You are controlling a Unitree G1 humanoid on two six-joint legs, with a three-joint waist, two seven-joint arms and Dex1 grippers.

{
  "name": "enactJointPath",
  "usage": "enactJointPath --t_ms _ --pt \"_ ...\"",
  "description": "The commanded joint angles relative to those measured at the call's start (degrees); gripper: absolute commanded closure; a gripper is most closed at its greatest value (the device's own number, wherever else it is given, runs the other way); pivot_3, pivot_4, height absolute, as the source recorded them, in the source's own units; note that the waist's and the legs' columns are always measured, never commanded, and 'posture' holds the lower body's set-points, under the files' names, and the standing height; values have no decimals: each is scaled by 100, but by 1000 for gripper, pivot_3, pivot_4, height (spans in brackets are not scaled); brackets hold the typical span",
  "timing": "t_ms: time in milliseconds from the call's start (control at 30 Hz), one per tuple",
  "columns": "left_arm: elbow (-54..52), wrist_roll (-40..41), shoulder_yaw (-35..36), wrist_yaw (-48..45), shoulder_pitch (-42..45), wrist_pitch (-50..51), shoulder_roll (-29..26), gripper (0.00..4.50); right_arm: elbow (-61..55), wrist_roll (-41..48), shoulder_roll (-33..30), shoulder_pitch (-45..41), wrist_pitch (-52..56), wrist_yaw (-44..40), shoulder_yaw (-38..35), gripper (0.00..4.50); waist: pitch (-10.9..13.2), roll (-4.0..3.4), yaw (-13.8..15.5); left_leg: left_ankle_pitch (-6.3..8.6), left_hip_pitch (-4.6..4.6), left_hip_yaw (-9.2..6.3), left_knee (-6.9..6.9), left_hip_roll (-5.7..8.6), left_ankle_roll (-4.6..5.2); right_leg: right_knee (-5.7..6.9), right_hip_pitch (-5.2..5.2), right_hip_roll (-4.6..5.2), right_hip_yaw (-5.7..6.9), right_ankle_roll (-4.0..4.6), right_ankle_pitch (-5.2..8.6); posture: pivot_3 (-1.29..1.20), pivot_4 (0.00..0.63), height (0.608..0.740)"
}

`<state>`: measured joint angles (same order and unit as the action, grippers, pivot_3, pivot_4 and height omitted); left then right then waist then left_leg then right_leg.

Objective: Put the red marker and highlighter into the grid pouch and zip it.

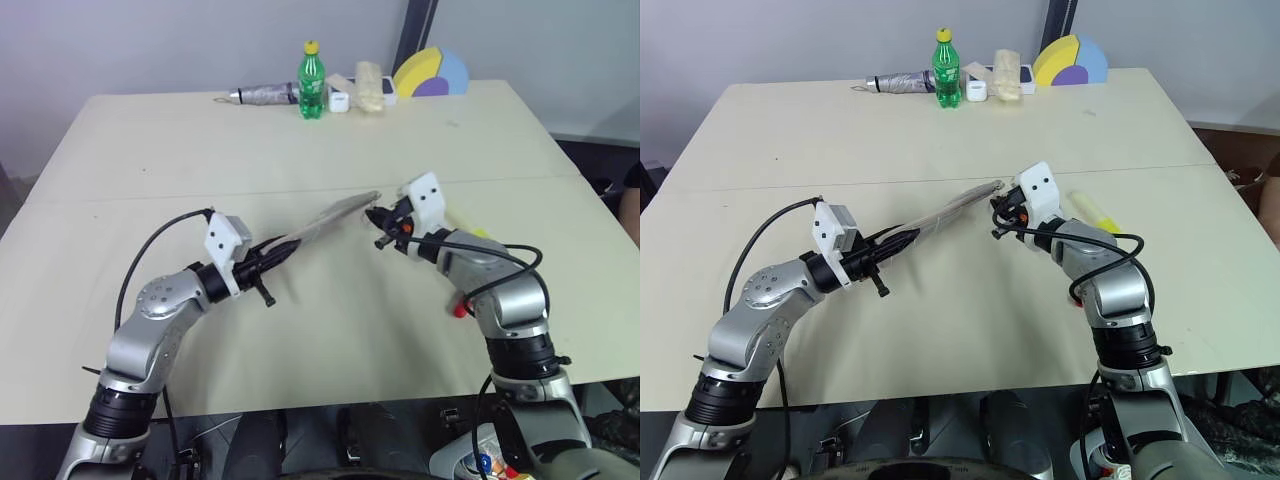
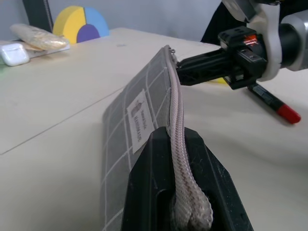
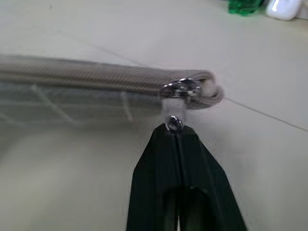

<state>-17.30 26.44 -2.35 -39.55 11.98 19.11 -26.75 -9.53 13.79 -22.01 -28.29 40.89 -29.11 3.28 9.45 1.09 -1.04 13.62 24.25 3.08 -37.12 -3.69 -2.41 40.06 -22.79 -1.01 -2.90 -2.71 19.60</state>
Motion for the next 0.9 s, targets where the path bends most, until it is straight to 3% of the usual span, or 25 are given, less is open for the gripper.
enactJointPath --t_ms 33,533,900 --pt "-41 -114 50 54 95 -163 79 4500 -401 -76 -122 -159 -9 -100 222 4432 0 0 0 0 0 -1 0 0 0 0 0 0 0 0 0 0 150 740" --pt "225 -735 -319 275 179 -432 620 4500 -2123 -136 -859 -370 424 -1179 1728 4432 0 1 20 0 2 -5 -2 1 0 -2 2 2 2 0 0 0 150 740" --pt "796 -1244 -428 635 596 -817 1134 4500 -2170 -191 -959 -665 369 -1480 2008 4432 2 3 21 0 2 -7 -5 2 1 -2 2 1 3 0 0 0 150 740"
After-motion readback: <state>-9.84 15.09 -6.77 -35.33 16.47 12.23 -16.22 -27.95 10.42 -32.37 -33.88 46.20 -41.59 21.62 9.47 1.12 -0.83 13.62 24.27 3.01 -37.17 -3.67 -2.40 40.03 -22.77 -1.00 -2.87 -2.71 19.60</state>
